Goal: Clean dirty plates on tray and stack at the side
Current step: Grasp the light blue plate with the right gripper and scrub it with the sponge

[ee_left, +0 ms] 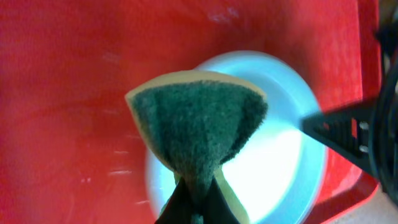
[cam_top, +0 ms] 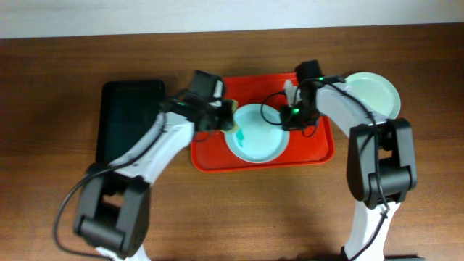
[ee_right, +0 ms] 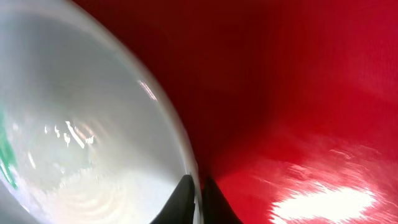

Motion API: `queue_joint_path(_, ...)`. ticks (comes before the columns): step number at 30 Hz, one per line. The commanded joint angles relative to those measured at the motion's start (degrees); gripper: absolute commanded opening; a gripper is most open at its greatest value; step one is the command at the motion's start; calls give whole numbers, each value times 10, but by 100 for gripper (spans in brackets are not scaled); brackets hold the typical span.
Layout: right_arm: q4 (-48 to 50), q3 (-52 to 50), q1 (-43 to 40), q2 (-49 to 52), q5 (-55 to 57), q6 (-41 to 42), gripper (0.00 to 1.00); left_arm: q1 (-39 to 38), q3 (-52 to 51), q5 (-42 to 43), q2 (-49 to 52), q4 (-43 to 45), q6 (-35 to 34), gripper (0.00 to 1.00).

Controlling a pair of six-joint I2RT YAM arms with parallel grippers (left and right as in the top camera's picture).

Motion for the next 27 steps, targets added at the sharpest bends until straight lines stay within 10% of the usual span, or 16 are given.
queue_joint_path(1, 21, -9, 34, 12, -3, 82, 4, -35, -1, 5, 64, 41, -75, 0)
queue_joint_path(7, 33, -9, 55, 12, -3, 118, 4, -37, -1, -8, 108, 72, -89, 0)
queue_joint_path(19, 33, -9, 55, 12, 2, 118, 4, 4, 49, -313, 81, -112, -27, 0)
queue_joint_path(27, 46, -9, 55, 12, 2, 118, 4, -7, 45, 45, 78, -82, -27, 0)
